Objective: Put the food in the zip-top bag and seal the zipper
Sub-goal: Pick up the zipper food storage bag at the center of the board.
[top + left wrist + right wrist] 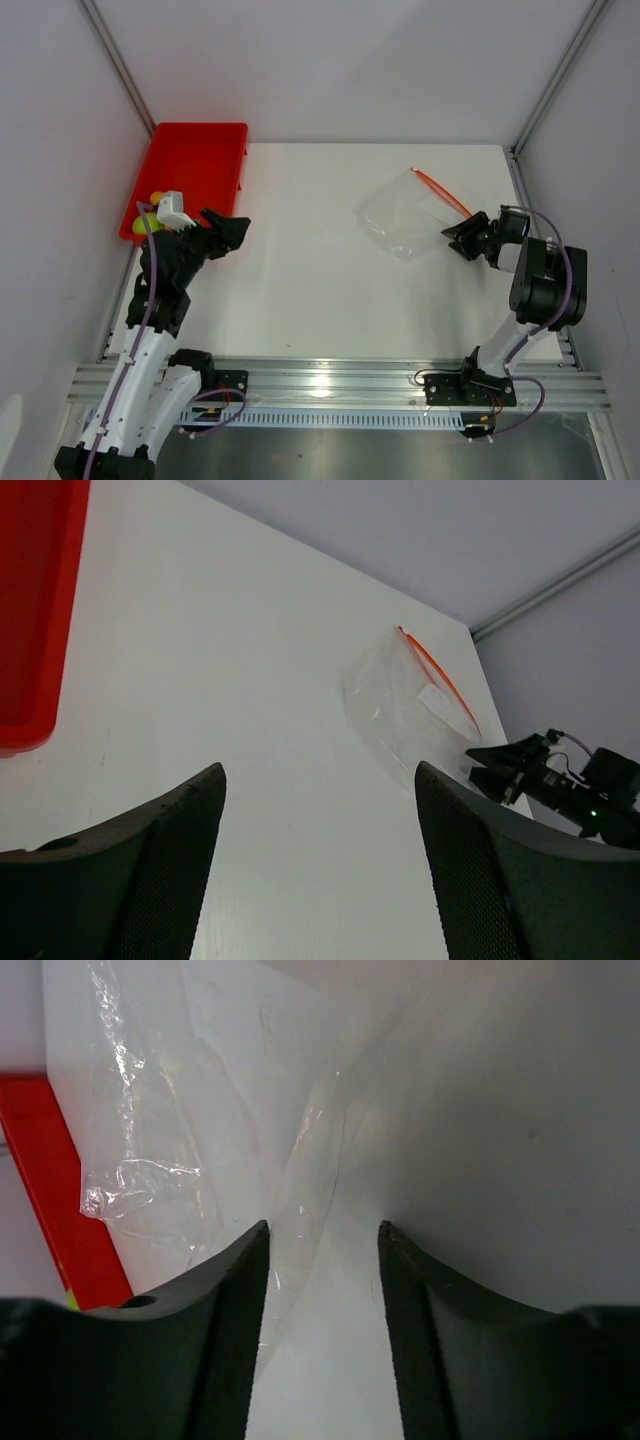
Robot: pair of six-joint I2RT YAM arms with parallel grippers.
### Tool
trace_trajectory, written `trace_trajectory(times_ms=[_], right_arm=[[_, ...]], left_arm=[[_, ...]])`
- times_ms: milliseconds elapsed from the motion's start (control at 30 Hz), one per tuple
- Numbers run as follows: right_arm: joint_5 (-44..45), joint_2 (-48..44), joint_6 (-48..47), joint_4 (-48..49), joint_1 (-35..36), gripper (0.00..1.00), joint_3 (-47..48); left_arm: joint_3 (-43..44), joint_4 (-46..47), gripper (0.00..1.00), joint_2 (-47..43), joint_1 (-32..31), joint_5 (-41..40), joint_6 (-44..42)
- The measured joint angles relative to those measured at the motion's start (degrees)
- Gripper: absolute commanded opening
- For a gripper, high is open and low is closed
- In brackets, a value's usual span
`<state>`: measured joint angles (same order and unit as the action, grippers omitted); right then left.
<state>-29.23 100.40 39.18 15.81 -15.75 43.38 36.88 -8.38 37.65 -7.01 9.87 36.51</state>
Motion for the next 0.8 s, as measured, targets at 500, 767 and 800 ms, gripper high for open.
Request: trace_trajectory(times_ms=[500,767,800], right_arm=[[-4.63,-0.7,-3.69,2.56,4.52,0.0,-1.29],[-0.79,-22.18,-15.32,-0.04,18.18,0.0,-2.16],[0.17,-24.65,-17.33,-0.98,20.63,0.0,-2.1]], left_arm=[[4.24,-5.22,0.64,3.56,-1.05,12.33,-1.05],[8.68,-9.4,0.61,5.46,-4.35,15.67,-0.15],[9.29,-9.92,0.59,5.95,-4.68,16.02,0.46]])
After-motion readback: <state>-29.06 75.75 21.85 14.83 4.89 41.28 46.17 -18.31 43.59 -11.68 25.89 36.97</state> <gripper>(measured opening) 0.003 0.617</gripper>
